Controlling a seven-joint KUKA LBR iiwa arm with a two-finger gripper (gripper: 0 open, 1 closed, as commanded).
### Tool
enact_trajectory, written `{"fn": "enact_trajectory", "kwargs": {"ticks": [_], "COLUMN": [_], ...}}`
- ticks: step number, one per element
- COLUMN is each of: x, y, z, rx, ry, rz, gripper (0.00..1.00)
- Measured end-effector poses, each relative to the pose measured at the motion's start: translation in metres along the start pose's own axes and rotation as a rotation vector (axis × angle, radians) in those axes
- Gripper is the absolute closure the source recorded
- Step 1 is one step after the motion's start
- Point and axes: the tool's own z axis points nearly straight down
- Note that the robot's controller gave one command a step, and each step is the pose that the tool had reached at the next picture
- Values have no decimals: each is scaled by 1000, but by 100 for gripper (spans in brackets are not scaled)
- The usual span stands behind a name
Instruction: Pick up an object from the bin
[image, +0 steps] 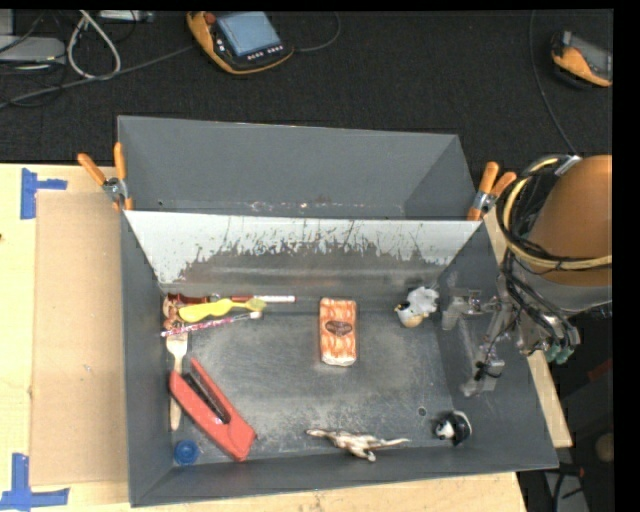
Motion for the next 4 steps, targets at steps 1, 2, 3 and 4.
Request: {"fn": "enact_trajectory", "kwargs": {"ticks": [1,2,3,4], "x": [-1,-9,-2,-25], "y": [1,-2,10,55], "z": [-4,1,10,49], "rx": [1,1,2,2], "ry": [-7,-11,-7,-9], "rz": [-4,17,-223,-218], "gripper": [0,0,0,0]}}
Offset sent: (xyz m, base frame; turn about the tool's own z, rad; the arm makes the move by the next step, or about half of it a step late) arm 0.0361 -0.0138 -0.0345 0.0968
